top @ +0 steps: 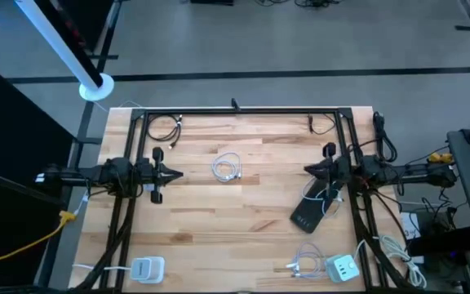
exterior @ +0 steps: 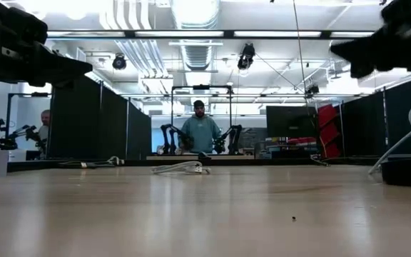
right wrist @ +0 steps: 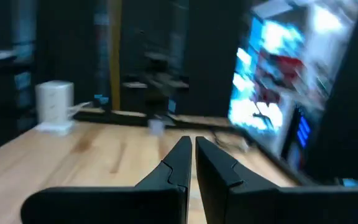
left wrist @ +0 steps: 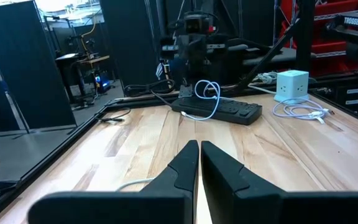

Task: Plug in charger cables
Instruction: Insert the top left white charger cable into the black outlet extension

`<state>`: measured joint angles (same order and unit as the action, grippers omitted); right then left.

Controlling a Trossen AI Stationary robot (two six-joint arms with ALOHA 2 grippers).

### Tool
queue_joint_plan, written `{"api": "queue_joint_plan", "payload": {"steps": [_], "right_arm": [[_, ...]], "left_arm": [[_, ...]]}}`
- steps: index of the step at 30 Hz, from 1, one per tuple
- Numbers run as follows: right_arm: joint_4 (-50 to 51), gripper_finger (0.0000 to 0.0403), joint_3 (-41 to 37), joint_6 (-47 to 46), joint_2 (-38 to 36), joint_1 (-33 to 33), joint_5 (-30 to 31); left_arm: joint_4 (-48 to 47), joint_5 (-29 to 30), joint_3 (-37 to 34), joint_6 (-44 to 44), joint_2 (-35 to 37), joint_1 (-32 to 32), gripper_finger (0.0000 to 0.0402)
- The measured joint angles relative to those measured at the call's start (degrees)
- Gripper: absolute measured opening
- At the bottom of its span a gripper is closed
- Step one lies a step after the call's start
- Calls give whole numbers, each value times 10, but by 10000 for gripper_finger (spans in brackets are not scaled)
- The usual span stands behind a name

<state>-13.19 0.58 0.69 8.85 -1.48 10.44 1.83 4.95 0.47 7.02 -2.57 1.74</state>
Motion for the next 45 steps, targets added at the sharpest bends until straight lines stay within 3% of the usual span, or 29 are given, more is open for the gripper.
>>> {"api": "queue_joint_plan", "payload": {"steps": [2,5,10,15,17,21,24,28,34,40,45], "right_arm": [[4,7,4,-47,26,0,31],[33,7,34,-107,91,0,31],[80,7,145,-188,258,0,27],[131,7,272,-192,440,0,27],[133,7,316,-208,507,0,26],[140,7,410,-326,616,0,25],[167,7,482,-343,676,0,-13],[213,7,568,-284,746,0,-78],[374,25,699,-178,849,17,-82],[457,106,795,-59,928,46,-106],[463,166,820,47,965,69,-119]], "left_arm": [[1,0,0,0,0,0,6],[1,0,0,0,0,0,6],[4,33,0,0,0,0,6],[17,35,0,-12,0,0,6],[30,35,0,-77,0,0,6],[153,32,0,-189,-7,-1,6],[174,26,9,-239,-20,-1,6],[74,57,54,-317,-71,-1,6],[-110,60,176,-332,-188,-1,6],[-324,61,300,-287,-300,-1,6],[-454,47,366,-328,-358,-1,6]]}}
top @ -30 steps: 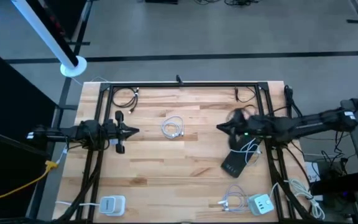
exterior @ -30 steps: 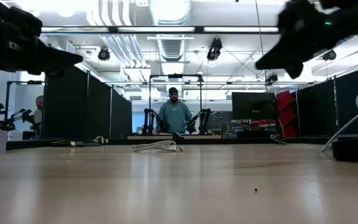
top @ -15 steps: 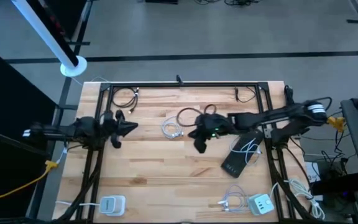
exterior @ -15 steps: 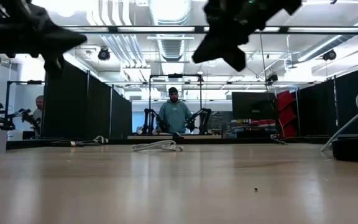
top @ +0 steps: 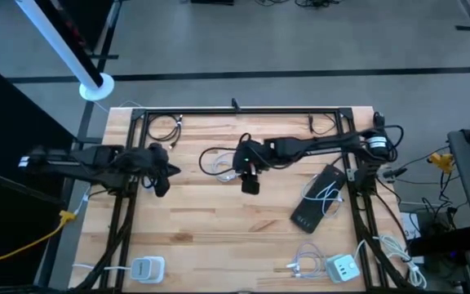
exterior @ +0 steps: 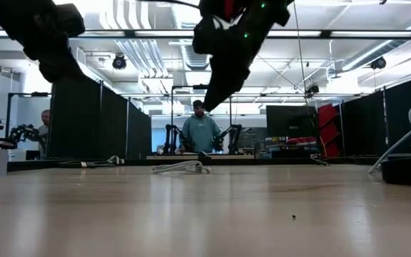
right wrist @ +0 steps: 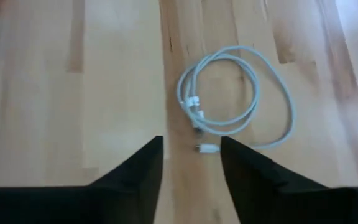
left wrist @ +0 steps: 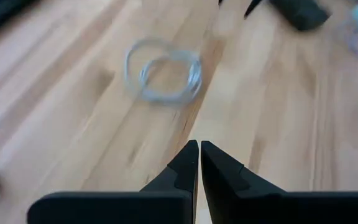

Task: Plug in charger cables
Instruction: Insert the top left white charger cable into the black outlet extension

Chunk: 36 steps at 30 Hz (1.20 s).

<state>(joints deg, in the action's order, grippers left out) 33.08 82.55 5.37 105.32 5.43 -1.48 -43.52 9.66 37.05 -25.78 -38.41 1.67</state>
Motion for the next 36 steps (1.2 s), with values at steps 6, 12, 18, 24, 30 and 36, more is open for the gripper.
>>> {"api": "queue_joint_plan", "payload": {"steps": [6,12,18,24,30,36], "right_arm": [[-9,186,5,84,49,22,-58],[-24,175,7,127,96,30,-66],[-51,159,33,166,128,28,-67],[-53,149,70,207,172,31,-65],[-45,146,85,181,201,33,-68],[2,69,86,169,196,32,-58]], "left_arm": [[-36,-58,44,-77,-27,0,6],[-41,-88,92,-119,-32,1,6],[-27,-87,132,-127,-33,1,6],[10,-87,143,-133,-35,1,6],[72,-87,147,-138,-39,1,6],[78,-87,147,-123,-39,1,6]]}}
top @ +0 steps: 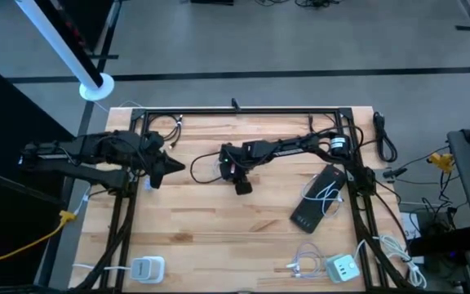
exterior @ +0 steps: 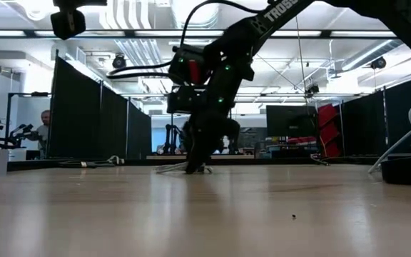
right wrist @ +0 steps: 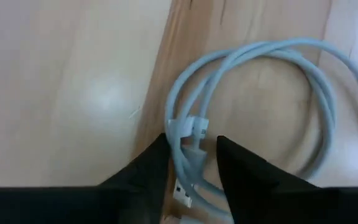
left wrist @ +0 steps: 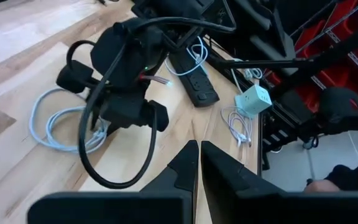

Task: Plug in charger cables
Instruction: Insert the top left white charger cable into the black outlet extension

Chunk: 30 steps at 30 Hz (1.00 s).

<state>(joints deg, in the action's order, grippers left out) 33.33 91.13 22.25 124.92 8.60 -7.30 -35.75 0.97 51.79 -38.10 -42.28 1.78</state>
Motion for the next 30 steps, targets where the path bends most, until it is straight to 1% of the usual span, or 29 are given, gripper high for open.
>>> {"api": "queue_joint_plan", "payload": {"steps": [1,2,3,5,8,14,18,21,25,27,30], "right_arm": [[9,40,0,-4,0,0,-1],[19,21,0,-9,-2,0,0],[30,15,0,-18,-4,0,0],[46,15,-1,-37,-12,0,3],[73,15,-6,-47,-46,-4,7],[66,15,-3,-88,-175,-5,-4],[57,15,-3,-121,-248,-4,-5],[53,15,-2,-145,-288,-4,-6],[63,15,-3,-180,-314,-6,-6],[69,15,-3,-188,-327,-7,-6],[100,15,-3,-191,-333,-10,-6]], "left_arm": [[0,0,0,7,0,0,6],[0,0,0,13,0,0,6],[1,0,0,20,0,0,6],[2,3,0,31,0,0,6],[2,26,0,48,-1,0,6],[24,79,0,95,-11,0,6],[111,120,-6,129,-40,0,6],[217,119,-11,173,-81,0,6],[332,104,-12,259,-144,0,7],[360,102,-8,294,-171,0,11],[359,100,15,313,-207,0,36]]}}
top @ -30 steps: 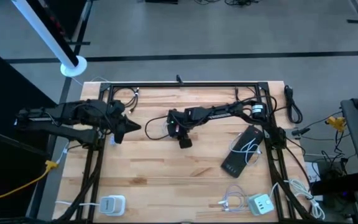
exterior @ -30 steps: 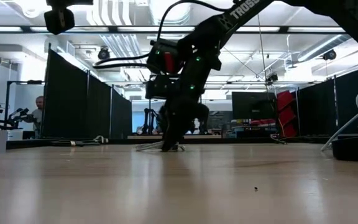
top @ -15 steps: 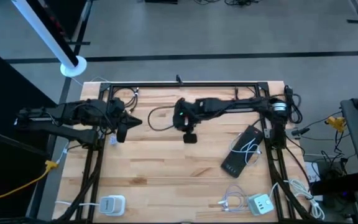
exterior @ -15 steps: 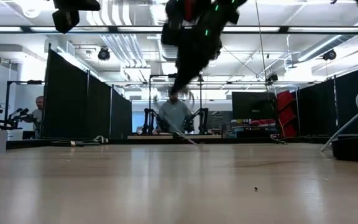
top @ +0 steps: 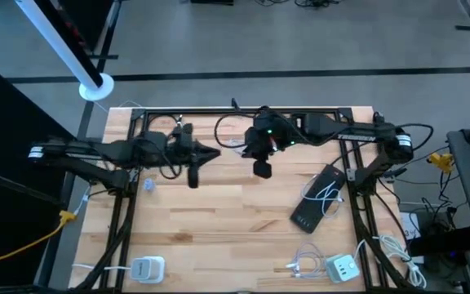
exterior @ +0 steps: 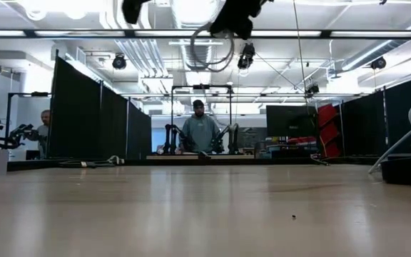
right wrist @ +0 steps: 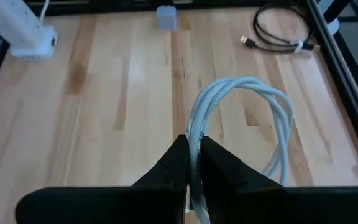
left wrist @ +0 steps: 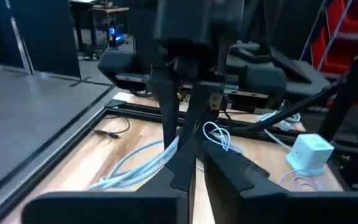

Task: Plug in charger cables
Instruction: Insert the top left white charger cable into the black outlet extension

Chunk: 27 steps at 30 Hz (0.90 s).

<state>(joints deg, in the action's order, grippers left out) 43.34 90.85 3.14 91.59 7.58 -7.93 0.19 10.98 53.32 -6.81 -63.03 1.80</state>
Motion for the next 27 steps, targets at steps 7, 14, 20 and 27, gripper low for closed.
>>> {"api": "queue_joint_plan", "payload": {"steps": [7,14,20,27], "right_arm": [[47,15,0,19,0,-22,4],[40,15,0,20,0,-36,5],[39,15,0,19,0,-40,5],[38,15,0,18,0,-44,5]], "left_arm": [[-20,0,41,3,-72,0,153],[-21,-37,57,3,-144,0,243],[-22,-50,65,-1,-167,0,253],[-22,-42,66,-1,-174,0,207]]}}
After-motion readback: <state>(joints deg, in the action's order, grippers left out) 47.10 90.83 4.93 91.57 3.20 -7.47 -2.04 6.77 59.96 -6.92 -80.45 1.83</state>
